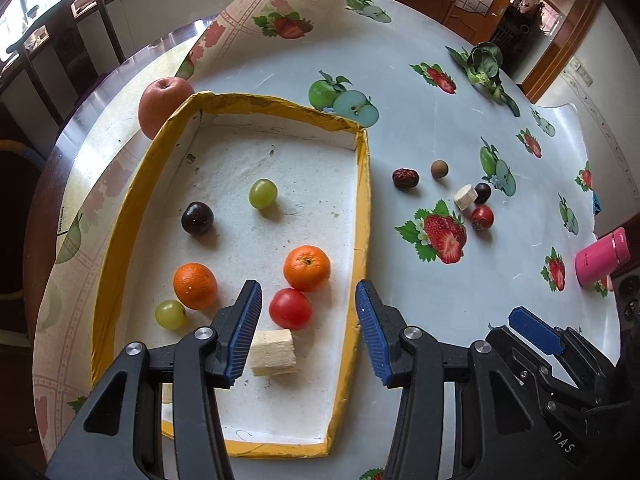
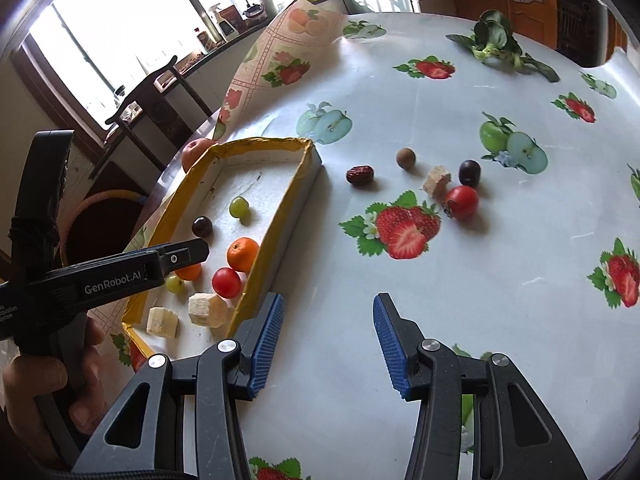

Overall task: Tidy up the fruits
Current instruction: 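Withdraw both tools from the tray toward the remaining fruits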

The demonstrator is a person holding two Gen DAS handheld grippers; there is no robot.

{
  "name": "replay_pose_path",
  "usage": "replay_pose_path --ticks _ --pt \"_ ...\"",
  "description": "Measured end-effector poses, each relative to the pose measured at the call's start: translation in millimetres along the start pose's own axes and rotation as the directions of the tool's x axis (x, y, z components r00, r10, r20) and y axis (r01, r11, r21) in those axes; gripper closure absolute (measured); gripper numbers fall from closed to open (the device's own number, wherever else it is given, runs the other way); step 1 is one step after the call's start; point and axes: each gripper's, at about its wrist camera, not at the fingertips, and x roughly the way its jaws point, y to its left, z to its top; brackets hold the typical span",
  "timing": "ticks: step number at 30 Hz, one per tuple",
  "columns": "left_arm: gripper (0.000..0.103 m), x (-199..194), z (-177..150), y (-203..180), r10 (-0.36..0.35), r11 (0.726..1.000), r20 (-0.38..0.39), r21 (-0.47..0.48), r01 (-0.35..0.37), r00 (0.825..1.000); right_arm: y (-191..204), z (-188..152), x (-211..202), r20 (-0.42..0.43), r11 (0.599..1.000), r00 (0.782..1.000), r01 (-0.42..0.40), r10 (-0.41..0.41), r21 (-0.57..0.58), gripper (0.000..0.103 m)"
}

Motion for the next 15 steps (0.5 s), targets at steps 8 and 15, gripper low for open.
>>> replay_pose_path --ticks 8,15 --pt "0.056 -7.0 -4.4 -33.8 -0.022 0.998 0.005 0.062 0.021 1.000 -37.7 -15.4 -29.8 0.034 0.997 0.999 0.040 -0.042 0.064 0.054" --pt "0.056 -6.7 -6.8 -51.0 -0.029 0.995 -0.002 0.094 0.029 1.000 -56.4 -22.7 -41.4 0.051 0.993 0.996 0.062 -0.067 0.102 0.055"
